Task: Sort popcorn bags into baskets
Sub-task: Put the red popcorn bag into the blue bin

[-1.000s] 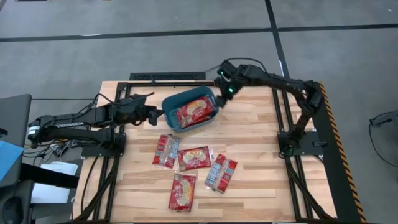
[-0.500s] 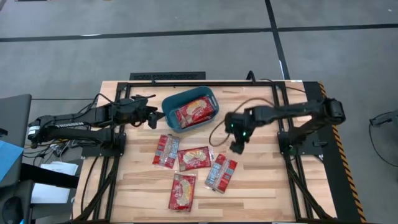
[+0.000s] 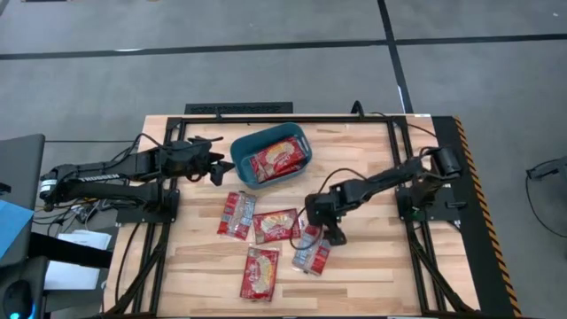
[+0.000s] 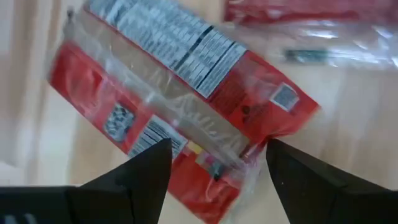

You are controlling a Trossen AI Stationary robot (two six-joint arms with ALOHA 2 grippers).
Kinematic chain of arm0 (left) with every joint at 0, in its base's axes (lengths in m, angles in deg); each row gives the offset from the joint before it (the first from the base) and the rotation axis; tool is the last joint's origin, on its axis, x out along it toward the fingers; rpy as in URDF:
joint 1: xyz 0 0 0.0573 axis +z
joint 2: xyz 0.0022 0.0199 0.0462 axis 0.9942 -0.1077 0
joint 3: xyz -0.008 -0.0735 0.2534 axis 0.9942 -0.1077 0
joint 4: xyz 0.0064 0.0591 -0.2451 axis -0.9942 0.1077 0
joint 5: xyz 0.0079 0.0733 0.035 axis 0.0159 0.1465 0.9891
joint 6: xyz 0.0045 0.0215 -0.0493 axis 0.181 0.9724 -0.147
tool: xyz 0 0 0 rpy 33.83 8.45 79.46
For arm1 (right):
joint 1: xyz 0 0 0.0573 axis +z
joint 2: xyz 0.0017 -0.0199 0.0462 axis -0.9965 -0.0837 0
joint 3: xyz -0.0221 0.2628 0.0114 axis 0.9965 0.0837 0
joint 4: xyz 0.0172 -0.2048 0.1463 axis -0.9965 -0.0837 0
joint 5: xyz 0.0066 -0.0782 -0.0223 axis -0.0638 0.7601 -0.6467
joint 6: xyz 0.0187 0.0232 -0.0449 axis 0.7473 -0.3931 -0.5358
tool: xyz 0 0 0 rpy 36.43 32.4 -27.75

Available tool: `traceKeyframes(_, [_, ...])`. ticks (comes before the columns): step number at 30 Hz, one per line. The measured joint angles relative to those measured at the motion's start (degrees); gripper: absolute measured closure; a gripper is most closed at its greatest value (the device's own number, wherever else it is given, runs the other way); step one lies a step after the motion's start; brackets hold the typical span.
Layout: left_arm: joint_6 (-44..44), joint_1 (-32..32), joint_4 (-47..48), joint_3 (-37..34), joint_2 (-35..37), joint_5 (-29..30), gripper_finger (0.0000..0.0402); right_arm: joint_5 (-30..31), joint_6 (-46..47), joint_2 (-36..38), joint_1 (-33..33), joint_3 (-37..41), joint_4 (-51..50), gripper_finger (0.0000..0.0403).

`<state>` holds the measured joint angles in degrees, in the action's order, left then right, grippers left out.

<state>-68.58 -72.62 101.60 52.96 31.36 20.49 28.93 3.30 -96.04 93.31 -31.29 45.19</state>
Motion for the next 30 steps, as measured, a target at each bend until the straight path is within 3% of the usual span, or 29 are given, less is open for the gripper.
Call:
traceKeyframes(6, [-0.77, 0.00, 2.51, 0.00, -0.01, -0.88, 0.0098, 1.05, -10.02, -4.00, 4.86, -3.05, -1.71, 0.0120])
traceKeyframes(12, [-0.81, -0.02, 2.89, 0.00, 0.00, -0.77, 0.0098, 3.87, -10.28, -4.90, 6.16, -3.53, -2.71, 0.0120])
traceKeyframes(19, [-0.61, -0.01, 3.41, 0.00, 0.00, -0.25, 0.0098, 11.62, -10.22, -4.74, 6.16, -3.64, -4.88, 0.0135])
traceKeyframes(23, [-0.61, -0.01, 3.43, 0.00, -0.02, -0.21, 0.0098, 12.30, -10.06, -4.74, 6.16, -3.58, -4.96, 0.0184])
traceKeyframes(30, [-0.61, -0.01, 3.41, 0.00, -0.02, 0.38, 0.0098, 13.64, -5.33, -4.72, 6.13, -3.58, -7.04, 0.0330])
